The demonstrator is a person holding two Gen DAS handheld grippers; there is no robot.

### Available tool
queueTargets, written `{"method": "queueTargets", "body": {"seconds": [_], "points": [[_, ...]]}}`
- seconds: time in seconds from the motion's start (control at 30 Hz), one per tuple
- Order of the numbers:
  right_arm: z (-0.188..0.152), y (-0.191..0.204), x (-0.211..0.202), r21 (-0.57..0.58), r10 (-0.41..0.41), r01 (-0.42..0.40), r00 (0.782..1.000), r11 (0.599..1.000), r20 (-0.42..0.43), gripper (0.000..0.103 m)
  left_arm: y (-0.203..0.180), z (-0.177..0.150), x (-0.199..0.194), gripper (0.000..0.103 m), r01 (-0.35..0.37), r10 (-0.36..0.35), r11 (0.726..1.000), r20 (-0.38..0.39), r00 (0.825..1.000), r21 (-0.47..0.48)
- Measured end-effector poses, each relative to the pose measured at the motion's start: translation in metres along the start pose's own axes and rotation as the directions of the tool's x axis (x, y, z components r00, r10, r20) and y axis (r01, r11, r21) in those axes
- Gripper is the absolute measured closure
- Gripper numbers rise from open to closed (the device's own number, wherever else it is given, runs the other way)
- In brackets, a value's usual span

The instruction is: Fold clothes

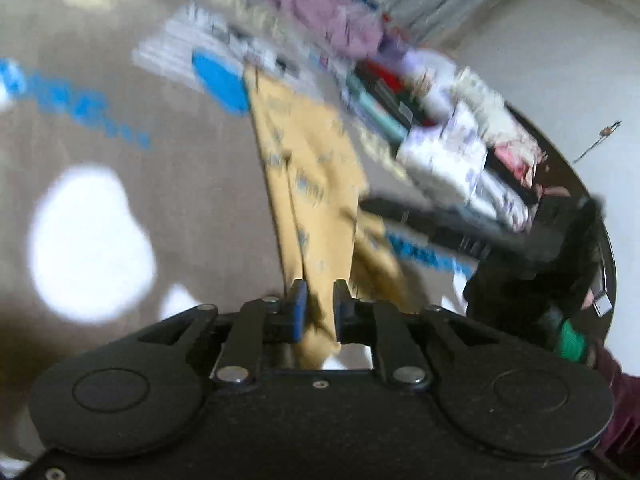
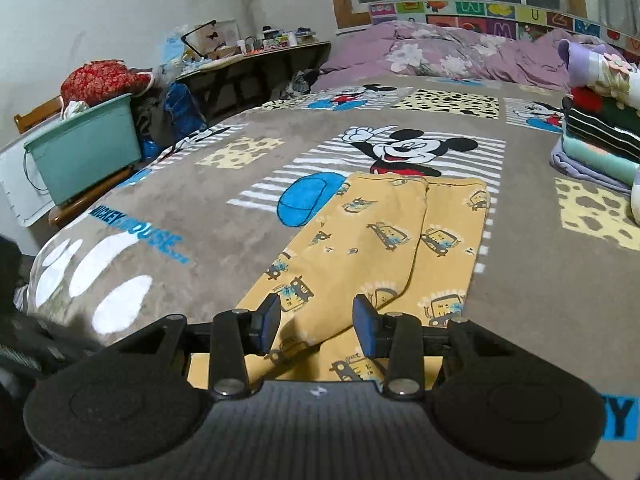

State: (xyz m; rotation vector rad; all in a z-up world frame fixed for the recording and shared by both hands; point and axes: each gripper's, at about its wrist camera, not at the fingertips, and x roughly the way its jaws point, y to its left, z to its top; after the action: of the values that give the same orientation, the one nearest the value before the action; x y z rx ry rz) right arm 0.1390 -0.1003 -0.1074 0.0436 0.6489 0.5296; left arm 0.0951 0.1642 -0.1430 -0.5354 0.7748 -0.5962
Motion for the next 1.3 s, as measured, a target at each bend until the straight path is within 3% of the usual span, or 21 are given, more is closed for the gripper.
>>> {"method": "queueTargets", "body": {"seconds": [0.1,0.2,0.3,0.47,0.67,0.8,1.03,1.17,1.2,1.23,1.3], "points": [[-0.001,-0.01,-0.005,0.027,-0.004,0.004,1.0,1.0,0.014,0.063,-0.003,0.019,0.001,0.093,-0.026,0.024,0.999,0.059,0.998,0.044],[0.004,-0.026,-0.004,0.068,-0.015,0.013,1.0,0.998,0.025,0.063,-0.004,0.05,0.025,0.092,-0.039,0.035,0.996,0.055,0.998,0.085],[0.009,-0.037,0.0,0.086,-0.028,0.025,0.999,0.996,0.035,0.063,0.005,0.073,0.047,0.092,-0.031,0.029,0.998,0.04,0.999,0.058],[0.007,-0.034,0.008,0.06,-0.023,0.02,0.999,0.998,0.039,0.062,0.017,0.099,0.086,0.083,-0.019,0.02,0.999,-0.014,1.0,0.032],[0.0,-0.03,0.019,0.052,-0.017,0.015,0.999,0.999,0.028,0.063,0.019,0.101,0.104,0.083,-0.039,0.042,0.999,-0.078,0.996,0.033],[-0.001,-0.031,0.021,0.059,-0.015,0.013,0.999,0.998,0.03,0.063,0.027,0.101,0.109,0.083,-0.054,0.053,0.998,-0.092,0.994,-0.014],[-0.006,-0.031,0.025,0.075,-0.011,0.009,1.0,0.997,0.026,0.063,0.037,0.103,0.11,0.083,-0.037,0.028,0.994,-0.082,0.996,-0.103],[-0.007,-0.029,0.022,0.067,-0.024,0.021,0.999,0.998,0.047,0.063,0.029,0.103,0.115,0.084,-0.031,0.026,0.997,-0.074,0.997,-0.065],[-0.007,-0.028,0.021,0.063,-0.027,0.024,0.998,0.998,0.053,0.063,0.027,0.102,0.116,0.088,-0.034,0.031,0.999,-0.069,0.997,-0.043],[-0.007,-0.027,0.022,0.051,-0.03,0.027,0.998,0.998,0.048,0.063,0.024,0.102,0.117,0.102,-0.045,0.045,0.999,-0.061,0.997,-0.014],[-0.007,-0.024,0.025,0.027,-0.035,0.034,0.999,0.999,0.039,0.063,0.02,0.104,0.112,0.103,-0.06,0.06,0.998,-0.024,0.998,0.022]]}}
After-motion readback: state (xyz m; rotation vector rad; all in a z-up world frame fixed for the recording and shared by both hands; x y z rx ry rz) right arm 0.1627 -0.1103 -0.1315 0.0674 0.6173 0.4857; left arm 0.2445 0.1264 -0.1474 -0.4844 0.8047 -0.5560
